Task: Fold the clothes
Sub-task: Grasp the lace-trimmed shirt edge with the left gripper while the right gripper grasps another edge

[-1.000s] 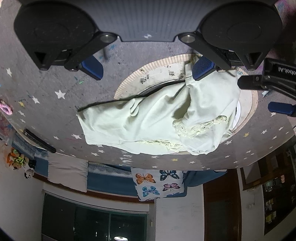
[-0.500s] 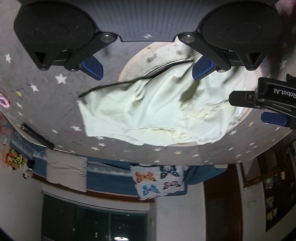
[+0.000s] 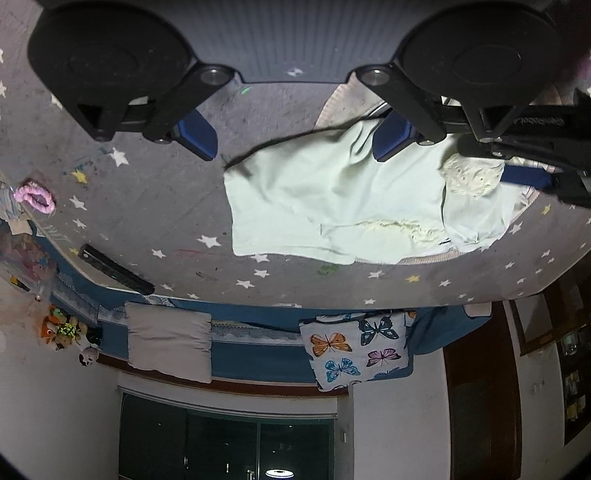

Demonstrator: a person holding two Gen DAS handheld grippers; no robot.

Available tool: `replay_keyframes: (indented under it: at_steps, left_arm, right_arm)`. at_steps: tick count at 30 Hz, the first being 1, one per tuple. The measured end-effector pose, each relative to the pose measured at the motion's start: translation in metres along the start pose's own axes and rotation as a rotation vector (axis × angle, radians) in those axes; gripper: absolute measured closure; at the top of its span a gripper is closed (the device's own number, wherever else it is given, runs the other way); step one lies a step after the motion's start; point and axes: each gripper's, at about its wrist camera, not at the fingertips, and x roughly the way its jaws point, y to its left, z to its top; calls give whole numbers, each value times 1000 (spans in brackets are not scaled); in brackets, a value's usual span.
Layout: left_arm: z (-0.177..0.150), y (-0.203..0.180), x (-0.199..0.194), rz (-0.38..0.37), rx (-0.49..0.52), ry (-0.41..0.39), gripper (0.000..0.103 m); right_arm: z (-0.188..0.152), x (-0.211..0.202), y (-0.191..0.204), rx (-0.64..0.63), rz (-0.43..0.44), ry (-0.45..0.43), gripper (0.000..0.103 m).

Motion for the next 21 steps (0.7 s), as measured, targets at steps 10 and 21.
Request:
replay_keyframes:
  at_steps: [10, 21]
  left_arm:
    - [-18, 54, -42, 18, -172, -76, 84]
    - [-40, 83, -62, 5, -276, -88, 80]
  right_arm:
    - [16, 14, 21, -48, 78, 0, 20]
    - [39, 49, 60, -88, 213, 29, 30]
